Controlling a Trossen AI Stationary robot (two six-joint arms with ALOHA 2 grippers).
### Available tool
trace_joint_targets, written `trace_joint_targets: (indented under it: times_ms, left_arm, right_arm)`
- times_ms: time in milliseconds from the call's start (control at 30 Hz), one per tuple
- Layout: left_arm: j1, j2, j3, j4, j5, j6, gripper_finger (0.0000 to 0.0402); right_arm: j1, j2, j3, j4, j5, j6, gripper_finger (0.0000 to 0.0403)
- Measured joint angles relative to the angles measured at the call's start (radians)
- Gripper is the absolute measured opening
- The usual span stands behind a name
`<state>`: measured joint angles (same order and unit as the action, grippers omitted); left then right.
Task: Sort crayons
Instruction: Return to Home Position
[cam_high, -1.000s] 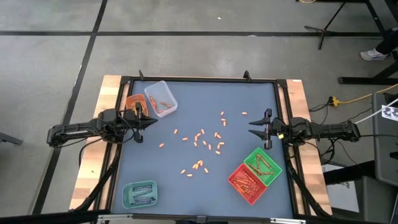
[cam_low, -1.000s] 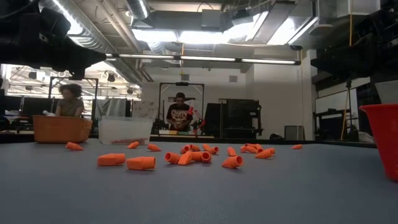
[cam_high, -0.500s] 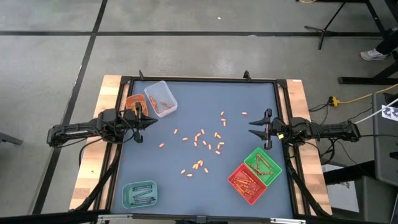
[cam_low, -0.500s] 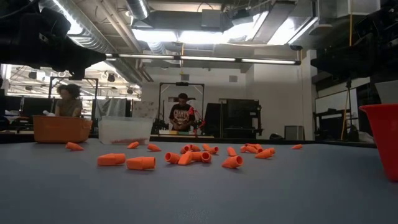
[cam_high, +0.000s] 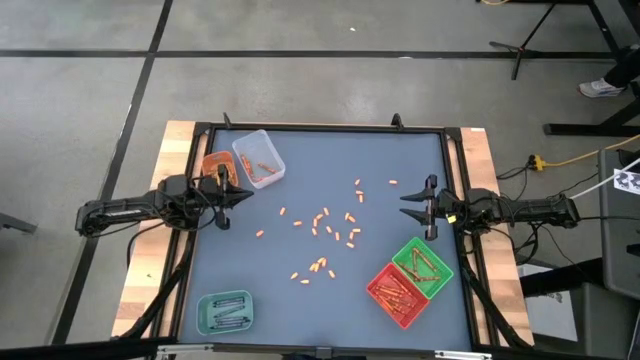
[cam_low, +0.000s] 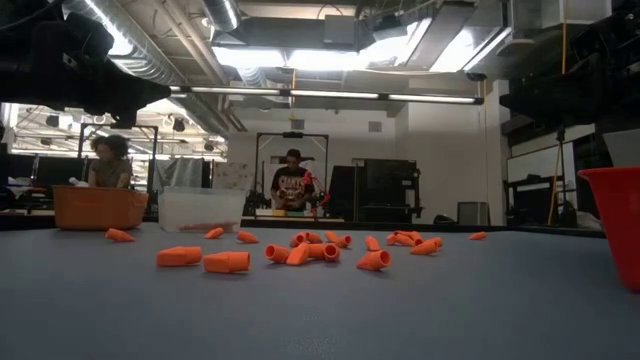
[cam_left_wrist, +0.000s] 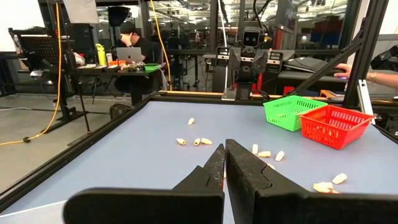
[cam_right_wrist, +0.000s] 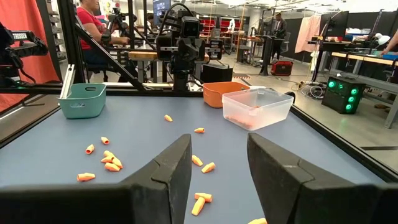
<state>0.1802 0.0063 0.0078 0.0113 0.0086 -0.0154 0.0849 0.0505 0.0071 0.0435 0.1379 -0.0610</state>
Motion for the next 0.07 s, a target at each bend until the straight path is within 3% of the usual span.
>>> trace_joint_targets:
  times_ms: [67]
  left_arm:
    - [0.0,0.0,0.0,0.0,0.0,0.0,0.0]
  right_arm:
    - [0.0,0.0,0.0,0.0,0.0,0.0,0.0154]
